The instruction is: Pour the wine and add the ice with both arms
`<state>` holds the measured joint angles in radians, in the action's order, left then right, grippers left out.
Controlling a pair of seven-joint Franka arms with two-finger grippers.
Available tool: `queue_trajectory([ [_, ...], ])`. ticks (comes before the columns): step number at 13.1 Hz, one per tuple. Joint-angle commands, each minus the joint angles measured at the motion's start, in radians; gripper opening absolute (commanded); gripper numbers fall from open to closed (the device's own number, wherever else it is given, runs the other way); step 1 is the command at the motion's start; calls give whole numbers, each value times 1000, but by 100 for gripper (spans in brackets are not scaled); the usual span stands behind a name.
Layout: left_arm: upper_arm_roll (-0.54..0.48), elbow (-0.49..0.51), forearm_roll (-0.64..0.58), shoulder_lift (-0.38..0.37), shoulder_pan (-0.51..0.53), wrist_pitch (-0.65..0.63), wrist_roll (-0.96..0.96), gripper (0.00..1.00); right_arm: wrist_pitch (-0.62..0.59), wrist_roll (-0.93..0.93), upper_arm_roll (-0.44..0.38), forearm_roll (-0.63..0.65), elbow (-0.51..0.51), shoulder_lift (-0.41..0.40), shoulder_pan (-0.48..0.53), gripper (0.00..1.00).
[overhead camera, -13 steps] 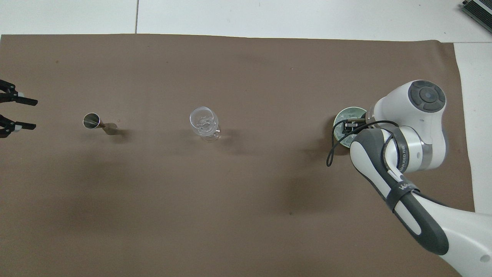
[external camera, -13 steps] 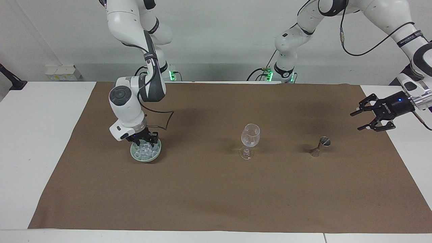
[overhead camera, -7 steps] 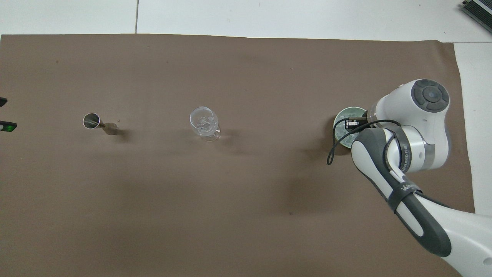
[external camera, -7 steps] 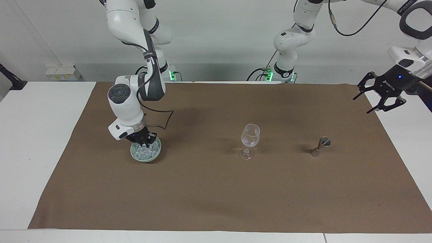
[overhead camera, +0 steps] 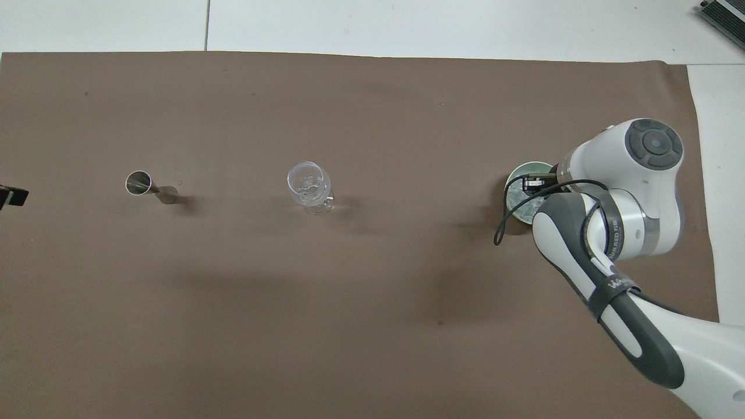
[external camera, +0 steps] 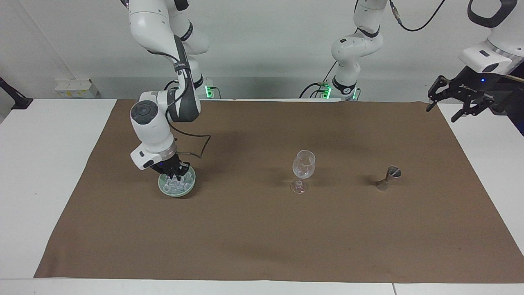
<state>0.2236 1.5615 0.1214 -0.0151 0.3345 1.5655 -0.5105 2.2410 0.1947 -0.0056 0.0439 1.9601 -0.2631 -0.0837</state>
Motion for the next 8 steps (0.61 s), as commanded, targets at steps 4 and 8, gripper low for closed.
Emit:
queue_trajectory([
  [4,-9,8,-103,-22,-41,-21,315,82,-90,69,12,8,-78,86,-4,0],
  [8,-7,-12,-108,-34,-110,-57,438,83,-253,188,96,4,-242,88,-17,0],
])
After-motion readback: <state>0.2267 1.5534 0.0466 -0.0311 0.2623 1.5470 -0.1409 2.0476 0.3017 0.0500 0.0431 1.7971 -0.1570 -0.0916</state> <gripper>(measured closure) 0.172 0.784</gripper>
